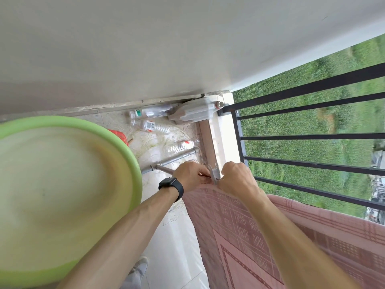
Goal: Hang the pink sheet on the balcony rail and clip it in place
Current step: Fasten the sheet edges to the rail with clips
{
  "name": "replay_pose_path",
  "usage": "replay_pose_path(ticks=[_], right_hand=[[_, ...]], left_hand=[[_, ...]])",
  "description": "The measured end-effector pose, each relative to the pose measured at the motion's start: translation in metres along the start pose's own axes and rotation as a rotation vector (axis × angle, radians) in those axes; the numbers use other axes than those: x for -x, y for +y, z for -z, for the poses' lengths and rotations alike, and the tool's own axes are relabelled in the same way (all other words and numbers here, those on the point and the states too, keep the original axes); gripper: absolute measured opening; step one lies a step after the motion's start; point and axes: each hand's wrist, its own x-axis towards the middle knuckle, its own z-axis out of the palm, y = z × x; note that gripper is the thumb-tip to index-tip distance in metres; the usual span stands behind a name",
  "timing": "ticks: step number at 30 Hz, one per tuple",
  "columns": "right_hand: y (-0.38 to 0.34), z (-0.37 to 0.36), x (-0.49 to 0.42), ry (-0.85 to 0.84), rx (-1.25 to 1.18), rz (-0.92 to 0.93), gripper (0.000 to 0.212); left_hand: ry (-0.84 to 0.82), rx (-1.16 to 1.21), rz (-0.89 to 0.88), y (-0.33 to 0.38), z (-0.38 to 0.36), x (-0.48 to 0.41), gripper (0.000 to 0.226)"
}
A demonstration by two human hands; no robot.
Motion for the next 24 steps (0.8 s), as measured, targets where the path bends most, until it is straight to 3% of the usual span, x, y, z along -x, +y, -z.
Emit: replay_pose_path(ticks=[6,13,17,20,24], right_hand=[[-0.006,0.000,0.005,-0.059,0.016,0.064,0.014],[-0.015,-0.001,0.016,-0.010,0.081,0.097,0.024],[-0.012,0.003,0.020,-0.002,0.112,0.085,0.025],[-0.015,0.008,0.035,0.072,0.141,0.076,0.027],[-0.021,0.002,0.091,0.290,-0.011,0.272,0.032]], left_hand=[[0.086,0.170,0.073,0.004,-0.008,0.013,0.026],[0.026,0.067,0.097,0.013,0.002,0.017,0.034],[0.032,0.038,0.115,0.021,0.003,0.021,0.025],[0.010,-0.089,0.188,0.023,0.010,0.031,0.012],[-0.049,-0.323,0.270,0.047,0.042,0.077,0.045]])
